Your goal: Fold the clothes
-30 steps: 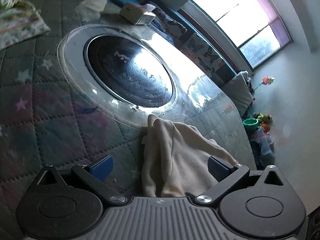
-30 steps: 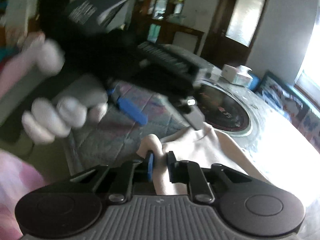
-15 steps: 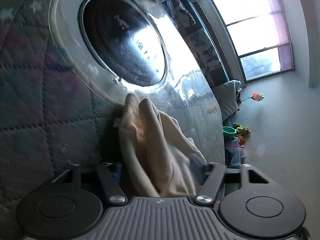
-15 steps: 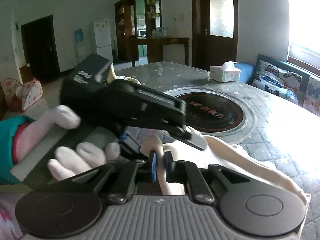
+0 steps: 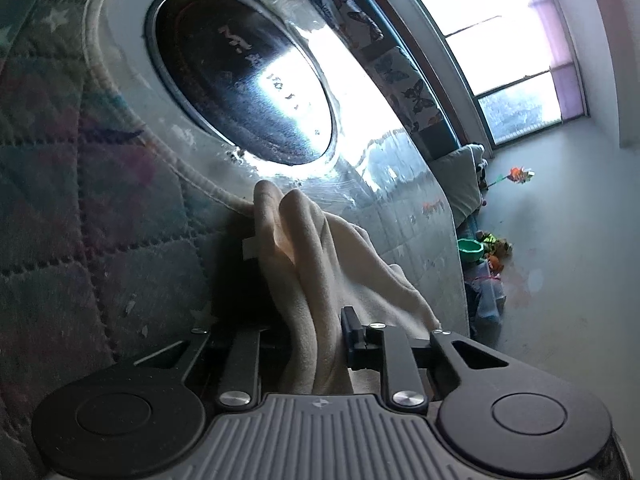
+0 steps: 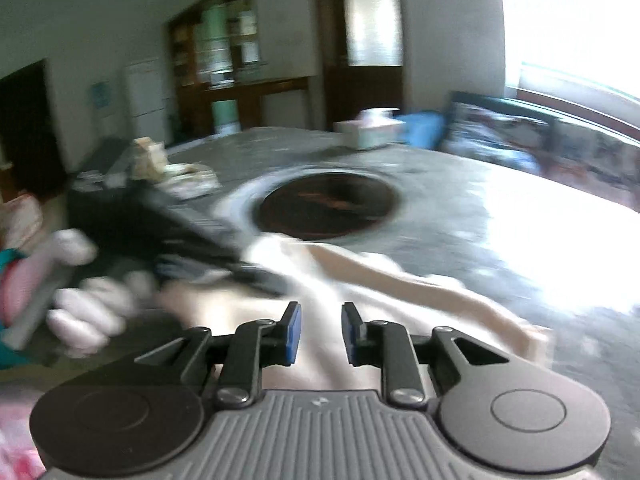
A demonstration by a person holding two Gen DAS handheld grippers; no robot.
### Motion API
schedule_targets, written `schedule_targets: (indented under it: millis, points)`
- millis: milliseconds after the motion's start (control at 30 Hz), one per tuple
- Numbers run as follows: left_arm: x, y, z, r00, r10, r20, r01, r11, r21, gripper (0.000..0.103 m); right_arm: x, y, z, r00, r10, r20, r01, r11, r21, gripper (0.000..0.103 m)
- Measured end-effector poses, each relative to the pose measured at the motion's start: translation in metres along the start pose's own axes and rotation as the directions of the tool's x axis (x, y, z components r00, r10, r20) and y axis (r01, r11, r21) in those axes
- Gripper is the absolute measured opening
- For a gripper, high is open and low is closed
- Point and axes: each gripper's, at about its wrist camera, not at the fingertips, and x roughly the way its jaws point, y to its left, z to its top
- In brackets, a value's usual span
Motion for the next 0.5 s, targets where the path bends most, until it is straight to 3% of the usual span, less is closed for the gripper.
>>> schedule_targets:
  millis: [100,233,333,500]
  points:
    - [0.001,-0.005,-0.001,1.0,0.01,0.006,-0.01,1.0,0.03,0.023,-0.002,-0.038,-0.008,0.991,-0.131,-0.004,0.131,0.988,0.082,0.032]
    - [0.002,-0.011,-0.004,1.0,0.027,0.015,-0.028,0.997,0.077,0.023,0.004,-0.083,-0.021,0.972,-0.233,-0.043,0.237,0.952,0.196,0.038]
    - [0.003,-0.015,-0.006,0.999,0.038,0.018,-0.04,0.994,0.104,0.023,0.01,-0.105,-0.028,0.968,-0.245,-0.063,0.253,0.93,0.266,0.041]
    - [0.002,-0.018,-0.01,0.999,0.048,0.02,-0.05,0.991,0.127,0.023,0.024,-0.125,-0.038,0.978,-0.204,-0.054,0.209,0.909,0.361,0.042]
